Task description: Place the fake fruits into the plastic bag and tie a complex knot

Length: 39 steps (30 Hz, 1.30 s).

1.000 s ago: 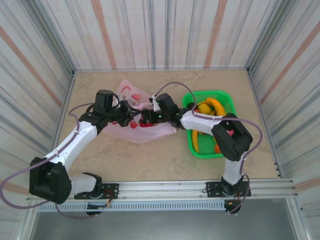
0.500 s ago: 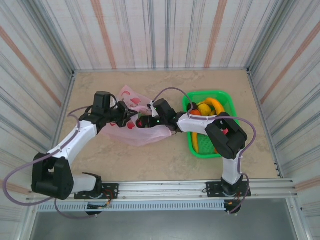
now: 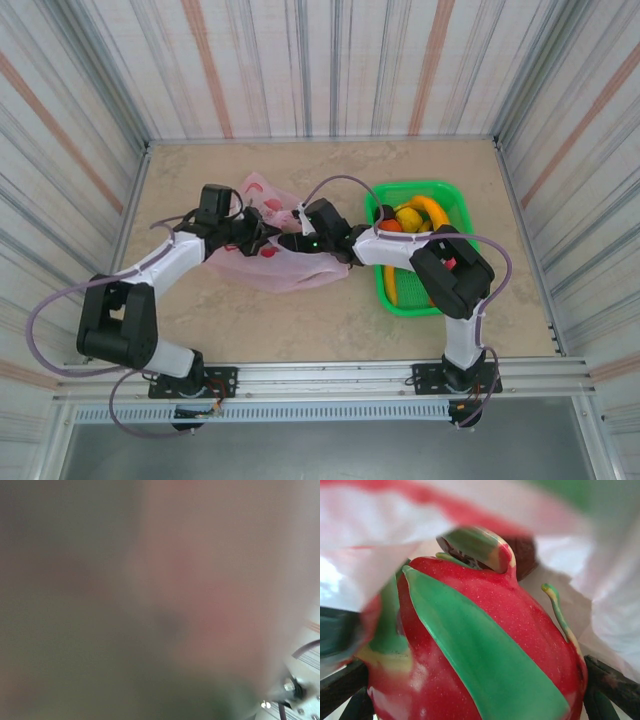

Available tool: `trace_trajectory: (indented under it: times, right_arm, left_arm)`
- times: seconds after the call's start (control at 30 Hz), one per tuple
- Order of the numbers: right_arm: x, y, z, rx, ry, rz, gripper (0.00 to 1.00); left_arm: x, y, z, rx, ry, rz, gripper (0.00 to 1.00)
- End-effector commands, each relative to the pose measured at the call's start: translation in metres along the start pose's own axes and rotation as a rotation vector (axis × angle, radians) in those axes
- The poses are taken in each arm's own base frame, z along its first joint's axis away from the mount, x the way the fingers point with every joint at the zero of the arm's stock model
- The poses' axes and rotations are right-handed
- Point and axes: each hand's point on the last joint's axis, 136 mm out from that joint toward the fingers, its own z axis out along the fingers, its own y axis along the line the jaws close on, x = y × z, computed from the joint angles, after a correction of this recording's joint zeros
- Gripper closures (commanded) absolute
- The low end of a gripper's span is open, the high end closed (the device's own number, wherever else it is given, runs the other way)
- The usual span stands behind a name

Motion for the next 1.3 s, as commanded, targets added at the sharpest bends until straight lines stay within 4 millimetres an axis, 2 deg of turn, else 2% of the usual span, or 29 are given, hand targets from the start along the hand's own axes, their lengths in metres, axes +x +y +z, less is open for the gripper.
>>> trace_trajectory:
  times: [0.0, 0.13, 0.3, 0.5, 0.7, 0.87, 1.07, 1.27]
  right_arm:
    - [0.011, 0.003, 0.001, 0.020, 0.040, -0.050, 0.01]
    - [0.012, 0.003, 0.002, 0.019, 0.045, -0.077, 0.01]
    - [0.006, 0.005, 0.000, 0.019, 0.030, -0.097, 0.01]
    - [-0.015, 0.011, -0.006, 0.010, -0.005, -0.101, 0.01]
    - [-0.040, 0.018, -0.025, -0.002, -0.064, -0.110, 0.01]
    - [-0.049, 0.020, -0.037, 0.008, -0.089, -0.125, 0.01]
    - [-0.050, 0.017, -0.045, 0.027, -0.105, -0.121, 0.01]
    - [-0.055, 0.018, -0.049, 0.021, -0.122, -0.119, 0.01]
  left_arm:
    - [-0.004, -0.008, 0.006, 0.026, 0.014, 0.025, 1.00]
    - [-0.008, -0.009, 0.012, 0.024, 0.021, 0.032, 1.00]
    - [-0.006, 0.007, 0.020, -0.015, 0.050, 0.019, 1.00]
    - [0.003, 0.037, 0.022, -0.064, 0.074, -0.007, 1.00]
    - [-0.001, 0.059, 0.013, -0.084, 0.051, -0.049, 1.00]
    - [-0.003, 0.065, 0.006, -0.101, 0.032, -0.047, 1.00]
    - [-0.001, 0.074, 0.008, -0.112, 0.037, -0.059, 1.00]
    - [-0.001, 0.071, 0.007, -0.096, 0.040, -0.057, 1.00]
